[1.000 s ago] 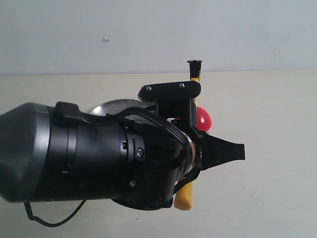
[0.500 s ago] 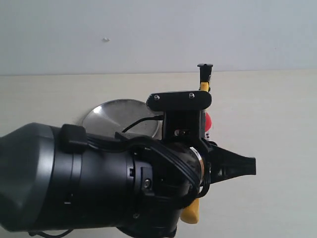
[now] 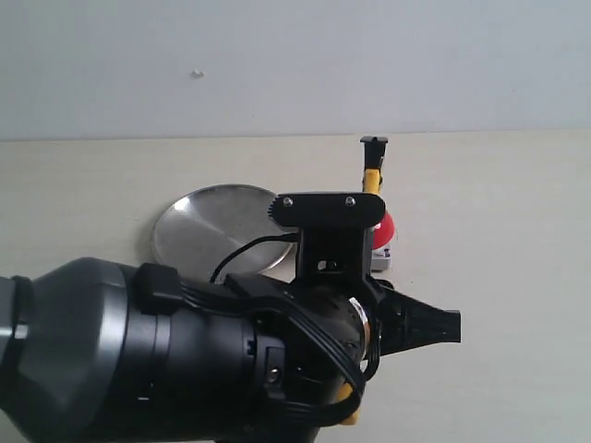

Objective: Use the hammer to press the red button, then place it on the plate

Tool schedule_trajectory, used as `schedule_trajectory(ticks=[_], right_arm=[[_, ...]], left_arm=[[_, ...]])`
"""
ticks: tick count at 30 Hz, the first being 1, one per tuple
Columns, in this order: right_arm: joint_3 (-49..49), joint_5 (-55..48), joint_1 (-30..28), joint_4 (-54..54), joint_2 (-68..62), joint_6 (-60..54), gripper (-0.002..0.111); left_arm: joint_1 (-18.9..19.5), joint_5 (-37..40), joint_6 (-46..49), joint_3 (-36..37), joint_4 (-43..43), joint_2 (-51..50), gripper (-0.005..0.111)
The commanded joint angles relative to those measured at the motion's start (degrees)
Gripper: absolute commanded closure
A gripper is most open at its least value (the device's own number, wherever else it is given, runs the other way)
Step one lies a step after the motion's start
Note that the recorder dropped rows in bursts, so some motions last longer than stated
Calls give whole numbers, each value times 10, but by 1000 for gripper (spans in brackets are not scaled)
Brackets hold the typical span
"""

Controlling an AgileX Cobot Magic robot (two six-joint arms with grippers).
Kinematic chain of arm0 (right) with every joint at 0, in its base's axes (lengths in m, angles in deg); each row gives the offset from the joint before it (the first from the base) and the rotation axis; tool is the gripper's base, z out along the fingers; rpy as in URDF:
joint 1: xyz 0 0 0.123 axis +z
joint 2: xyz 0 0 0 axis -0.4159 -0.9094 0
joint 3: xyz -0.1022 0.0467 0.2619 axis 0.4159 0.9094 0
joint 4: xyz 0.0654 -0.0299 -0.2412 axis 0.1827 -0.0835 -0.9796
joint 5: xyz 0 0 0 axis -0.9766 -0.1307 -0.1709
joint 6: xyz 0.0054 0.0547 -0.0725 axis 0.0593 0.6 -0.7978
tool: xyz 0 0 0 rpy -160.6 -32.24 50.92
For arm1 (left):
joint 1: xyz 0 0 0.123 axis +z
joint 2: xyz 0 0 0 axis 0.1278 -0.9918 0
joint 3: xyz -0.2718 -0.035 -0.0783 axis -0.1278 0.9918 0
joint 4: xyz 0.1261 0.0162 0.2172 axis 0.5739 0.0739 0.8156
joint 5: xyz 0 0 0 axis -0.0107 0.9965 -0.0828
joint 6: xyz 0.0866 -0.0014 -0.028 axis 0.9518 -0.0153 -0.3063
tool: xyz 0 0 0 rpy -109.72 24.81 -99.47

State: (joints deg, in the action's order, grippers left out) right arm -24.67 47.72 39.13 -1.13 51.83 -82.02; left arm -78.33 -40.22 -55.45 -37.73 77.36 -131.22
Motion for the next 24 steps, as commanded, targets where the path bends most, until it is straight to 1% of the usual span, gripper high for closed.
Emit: schedule_trajectory(ticks=[1, 8, 12, 19, 24], right_arm=[[2, -1, 1, -3, 2, -1, 108], [2, -1, 1, -3, 2, -1, 108], [2, -1, 1, -1, 2, -1, 108], [2, -1, 1, -1, 2, -1, 108], [2, -1, 1, -1, 2, -1, 108]], left_arm=[[2, 16, 1, -3, 50, 50, 107], [2, 34, 3, -3, 72, 126, 107], [2, 34, 9, -3, 79, 149, 107], [2, 34, 15, -3, 79, 150, 107], [2, 29, 16, 4, 58, 136, 107]])
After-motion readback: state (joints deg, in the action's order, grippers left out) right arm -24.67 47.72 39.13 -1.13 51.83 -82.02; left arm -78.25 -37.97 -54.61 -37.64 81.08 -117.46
